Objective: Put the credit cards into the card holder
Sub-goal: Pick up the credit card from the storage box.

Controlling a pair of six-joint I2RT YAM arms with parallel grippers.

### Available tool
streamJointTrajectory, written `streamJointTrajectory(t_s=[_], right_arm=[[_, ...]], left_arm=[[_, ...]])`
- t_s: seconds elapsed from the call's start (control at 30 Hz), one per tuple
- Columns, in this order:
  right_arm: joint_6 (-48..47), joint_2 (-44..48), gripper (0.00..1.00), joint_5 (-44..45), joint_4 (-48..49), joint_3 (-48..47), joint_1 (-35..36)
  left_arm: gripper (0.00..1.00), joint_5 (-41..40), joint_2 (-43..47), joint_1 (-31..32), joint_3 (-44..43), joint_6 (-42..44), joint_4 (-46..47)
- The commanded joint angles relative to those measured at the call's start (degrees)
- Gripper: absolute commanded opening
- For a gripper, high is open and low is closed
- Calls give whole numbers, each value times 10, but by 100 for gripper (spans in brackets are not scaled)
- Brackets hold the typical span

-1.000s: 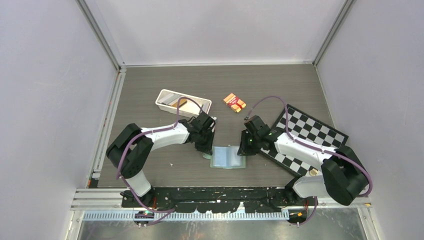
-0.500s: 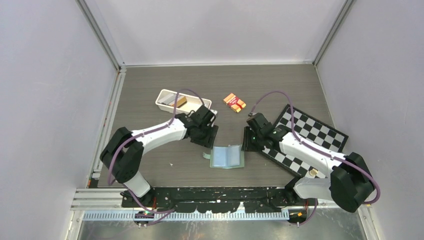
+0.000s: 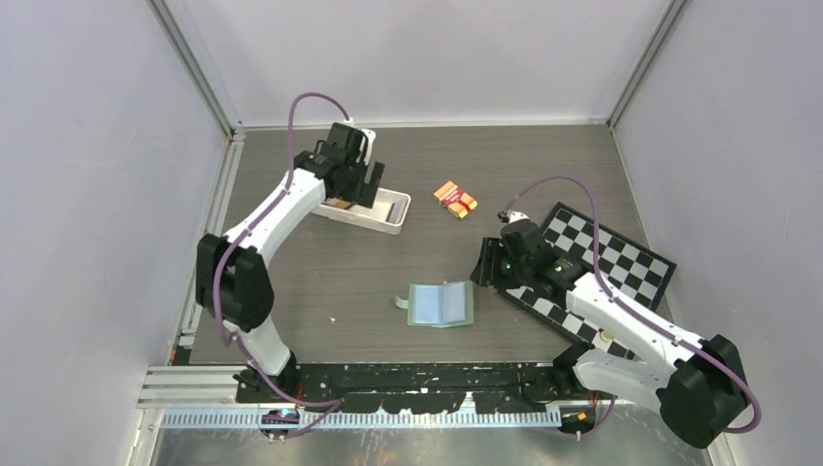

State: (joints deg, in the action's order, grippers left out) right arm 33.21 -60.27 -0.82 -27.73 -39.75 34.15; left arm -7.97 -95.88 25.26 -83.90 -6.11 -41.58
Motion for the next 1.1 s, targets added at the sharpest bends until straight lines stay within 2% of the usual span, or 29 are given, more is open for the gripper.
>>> streamJointTrajectory(t_s=[0.0,0.23,0.63,0.83,1.07], right_arm=[[-6,31,53,-14,32,22,-5],[-2,67,58,-23,38,43,-12],[10,81,59,-29,38,55,-16],[13,82,59,-32,38,54,-17],[18,85,58,-32,38,57,-18]], left_arm=[[88,-45,-66,-27,-78,98,8],[92,-57,-163,-50,-134,159,34],[92,-96,-218,-58,-139,198,74],[82,-117,-230,-57,-139,207,78],[63,-133,-226,-58,-137,216,81]])
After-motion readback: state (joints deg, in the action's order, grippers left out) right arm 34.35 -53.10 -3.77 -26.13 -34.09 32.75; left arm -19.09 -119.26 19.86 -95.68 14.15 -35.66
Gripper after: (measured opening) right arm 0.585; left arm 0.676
